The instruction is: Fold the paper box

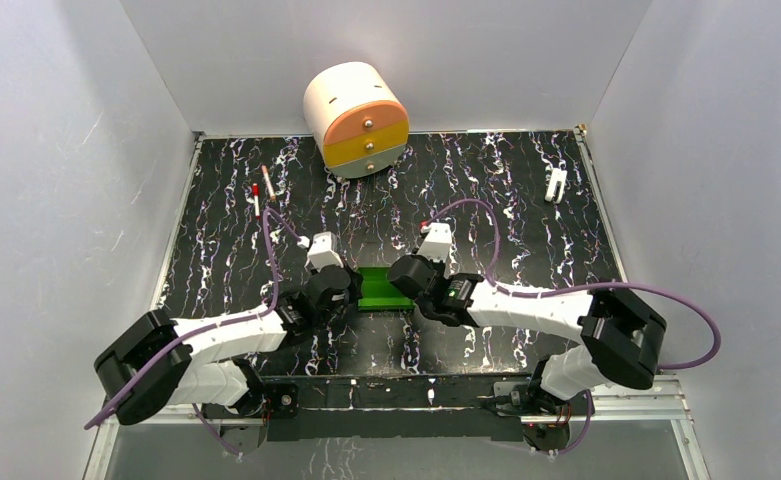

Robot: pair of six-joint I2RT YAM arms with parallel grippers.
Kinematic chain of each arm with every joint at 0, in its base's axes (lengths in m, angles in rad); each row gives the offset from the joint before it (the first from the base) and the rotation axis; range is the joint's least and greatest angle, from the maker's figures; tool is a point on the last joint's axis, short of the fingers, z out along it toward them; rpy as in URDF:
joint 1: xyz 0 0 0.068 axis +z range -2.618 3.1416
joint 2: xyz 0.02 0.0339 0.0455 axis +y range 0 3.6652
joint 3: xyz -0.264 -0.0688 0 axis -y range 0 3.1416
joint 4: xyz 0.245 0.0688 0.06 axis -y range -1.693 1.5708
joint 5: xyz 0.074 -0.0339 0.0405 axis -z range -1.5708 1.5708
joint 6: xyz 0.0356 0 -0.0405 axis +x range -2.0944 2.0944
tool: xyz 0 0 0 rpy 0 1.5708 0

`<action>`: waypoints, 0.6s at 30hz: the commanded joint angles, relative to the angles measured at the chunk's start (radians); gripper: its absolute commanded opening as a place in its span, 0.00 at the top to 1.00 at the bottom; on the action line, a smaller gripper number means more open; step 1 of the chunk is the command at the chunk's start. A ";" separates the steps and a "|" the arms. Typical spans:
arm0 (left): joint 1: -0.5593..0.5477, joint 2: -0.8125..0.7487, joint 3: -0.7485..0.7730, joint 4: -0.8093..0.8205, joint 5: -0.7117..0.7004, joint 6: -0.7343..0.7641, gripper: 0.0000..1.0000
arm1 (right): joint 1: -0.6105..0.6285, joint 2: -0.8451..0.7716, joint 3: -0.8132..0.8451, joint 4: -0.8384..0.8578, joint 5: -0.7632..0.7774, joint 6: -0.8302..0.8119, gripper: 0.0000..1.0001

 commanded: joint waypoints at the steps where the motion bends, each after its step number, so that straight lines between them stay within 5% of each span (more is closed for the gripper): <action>1: -0.009 -0.016 -0.057 -0.068 -0.063 -0.025 1.00 | 0.014 -0.032 -0.037 -0.098 0.030 0.007 0.82; 10: -0.011 -0.015 -0.062 -0.051 -0.069 0.054 1.00 | 0.016 -0.203 -0.060 -0.074 -0.038 -0.120 0.52; 18: -0.010 -0.114 -0.040 -0.107 -0.055 0.118 0.83 | 0.014 -0.367 -0.061 -0.052 -0.089 -0.345 0.22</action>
